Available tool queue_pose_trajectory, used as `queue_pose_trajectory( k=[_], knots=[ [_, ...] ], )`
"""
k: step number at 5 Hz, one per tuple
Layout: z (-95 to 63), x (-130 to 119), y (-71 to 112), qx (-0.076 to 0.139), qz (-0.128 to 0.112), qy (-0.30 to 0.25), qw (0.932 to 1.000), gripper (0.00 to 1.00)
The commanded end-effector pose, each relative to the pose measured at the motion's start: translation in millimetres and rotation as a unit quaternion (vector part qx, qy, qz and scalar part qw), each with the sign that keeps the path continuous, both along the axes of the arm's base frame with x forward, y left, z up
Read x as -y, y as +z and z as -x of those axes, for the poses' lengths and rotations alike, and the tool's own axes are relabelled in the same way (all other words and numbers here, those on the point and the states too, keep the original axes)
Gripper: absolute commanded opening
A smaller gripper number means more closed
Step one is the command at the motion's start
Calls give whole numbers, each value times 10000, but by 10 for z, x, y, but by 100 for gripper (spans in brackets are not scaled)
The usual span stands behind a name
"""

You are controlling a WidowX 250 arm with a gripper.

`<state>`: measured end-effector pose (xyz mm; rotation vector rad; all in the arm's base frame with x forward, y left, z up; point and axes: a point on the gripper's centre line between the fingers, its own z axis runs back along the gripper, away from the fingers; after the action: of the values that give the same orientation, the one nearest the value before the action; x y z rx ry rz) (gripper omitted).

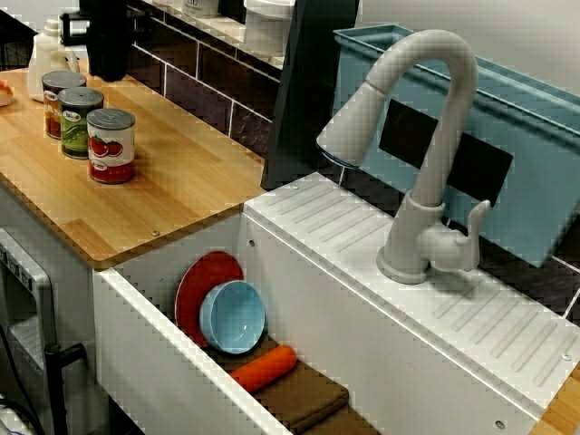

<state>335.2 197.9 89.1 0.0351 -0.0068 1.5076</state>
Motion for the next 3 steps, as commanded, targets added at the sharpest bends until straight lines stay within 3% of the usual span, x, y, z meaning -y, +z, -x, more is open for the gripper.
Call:
queue_pose_trajectory(
  k=[1, 3],
  knots=[
    [128, 27, 153, 534, -375, 429, 9969, 0],
    [183, 52, 85, 487, -418, 459, 9969, 0]
  ],
)
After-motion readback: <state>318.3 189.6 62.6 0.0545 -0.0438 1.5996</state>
